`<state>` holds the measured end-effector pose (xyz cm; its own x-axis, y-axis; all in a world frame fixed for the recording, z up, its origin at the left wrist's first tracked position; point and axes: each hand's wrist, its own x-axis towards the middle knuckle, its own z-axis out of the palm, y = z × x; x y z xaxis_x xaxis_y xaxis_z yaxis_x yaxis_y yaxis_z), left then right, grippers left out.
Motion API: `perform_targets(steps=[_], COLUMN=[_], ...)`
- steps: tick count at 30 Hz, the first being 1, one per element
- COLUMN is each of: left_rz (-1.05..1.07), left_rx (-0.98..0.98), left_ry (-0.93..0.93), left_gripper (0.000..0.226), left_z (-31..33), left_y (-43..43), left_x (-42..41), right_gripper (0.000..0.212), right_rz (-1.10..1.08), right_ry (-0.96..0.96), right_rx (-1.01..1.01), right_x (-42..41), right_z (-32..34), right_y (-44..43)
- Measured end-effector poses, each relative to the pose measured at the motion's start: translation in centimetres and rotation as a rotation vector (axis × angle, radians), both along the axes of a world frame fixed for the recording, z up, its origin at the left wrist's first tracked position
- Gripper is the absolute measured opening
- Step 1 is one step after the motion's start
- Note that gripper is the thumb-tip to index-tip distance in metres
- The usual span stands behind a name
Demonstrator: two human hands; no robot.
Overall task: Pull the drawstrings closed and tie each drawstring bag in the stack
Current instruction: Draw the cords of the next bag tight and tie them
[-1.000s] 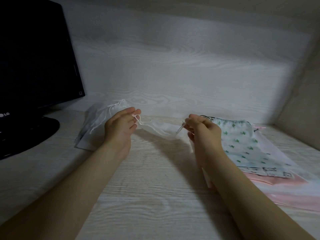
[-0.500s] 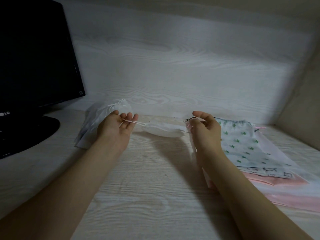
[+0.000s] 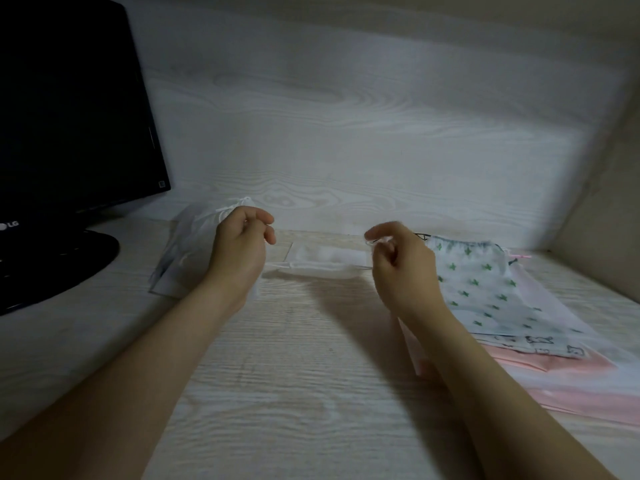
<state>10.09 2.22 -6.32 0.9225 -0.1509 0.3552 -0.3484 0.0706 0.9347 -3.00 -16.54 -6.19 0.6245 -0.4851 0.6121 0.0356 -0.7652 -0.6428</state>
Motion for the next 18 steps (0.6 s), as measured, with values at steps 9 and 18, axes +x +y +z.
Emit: perform_targets(steps=[9, 18], left_rz=[0.109, 0.053], left_rx=[0.602, 0.75], left_ry=[-0.647, -0.592], left_gripper=[0.014, 0.006], left_z=[-1.5, -2.6], left_y=[0.6, 1.1], left_x=[-0.6, 0.9], right_gripper=[0.012, 0.027], right_rz=[-0.02, -0.06], right_ry=[0.229, 0.23], right_rx=[-0.317, -0.231], right_x=[-0.2, 0.4], right_z=[-1.0, -0.7], right_y=[-0.3, 0.0])
